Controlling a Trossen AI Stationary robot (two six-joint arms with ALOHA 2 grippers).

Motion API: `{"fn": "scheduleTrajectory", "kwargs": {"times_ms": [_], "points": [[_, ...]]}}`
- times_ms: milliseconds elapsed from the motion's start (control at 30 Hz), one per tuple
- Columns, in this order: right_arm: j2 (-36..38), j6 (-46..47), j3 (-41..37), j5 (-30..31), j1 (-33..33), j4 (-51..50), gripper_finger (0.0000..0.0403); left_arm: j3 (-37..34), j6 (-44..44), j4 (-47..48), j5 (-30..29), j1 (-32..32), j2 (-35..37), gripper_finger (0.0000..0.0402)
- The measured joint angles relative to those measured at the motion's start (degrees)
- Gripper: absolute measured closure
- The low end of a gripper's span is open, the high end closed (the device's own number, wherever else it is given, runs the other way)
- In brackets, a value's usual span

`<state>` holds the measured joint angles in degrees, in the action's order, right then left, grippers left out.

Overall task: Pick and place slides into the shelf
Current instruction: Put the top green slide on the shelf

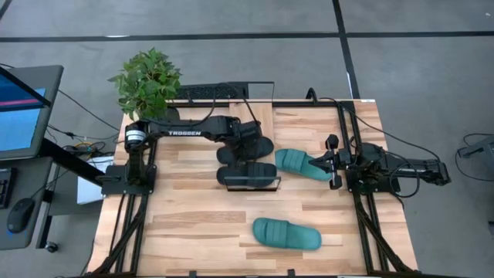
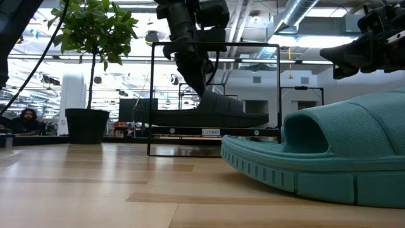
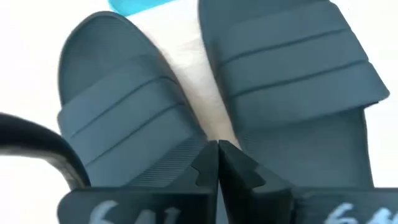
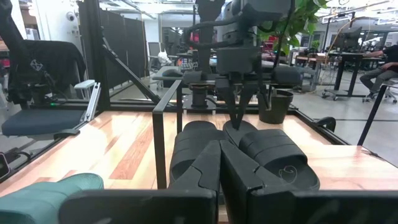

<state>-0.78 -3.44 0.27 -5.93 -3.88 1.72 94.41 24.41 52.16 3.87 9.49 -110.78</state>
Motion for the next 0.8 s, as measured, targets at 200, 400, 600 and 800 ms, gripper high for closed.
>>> {"fn": "scheduleTrajectory", "kwargs": {"times_ms": [200,400,600,800], "points": [[-0.02,0.0,0.0,0.0,0.0,0.0,0.0403,0.0,1.95,-0.18,-4.14,-1.15,0.98,0.0401],[-0.01,0.0,0.0,0.0,0.0,0.01,0.0403,0.0,0.58,-4.17,-5.49,-1.3,6.28,0.0401],[-0.01,-0.01,-0.01,0.0,0.0,0.0,0.0403,0.0,-3.95,-10.2,-6.15,-1.08,15.3,0.0401],[0.0,0.0,-0.02,0.02,0.0,0.02,0.0403,0.0,-9.43,-17.3,-5.75,-2.05,25.71,0.0401]]}}
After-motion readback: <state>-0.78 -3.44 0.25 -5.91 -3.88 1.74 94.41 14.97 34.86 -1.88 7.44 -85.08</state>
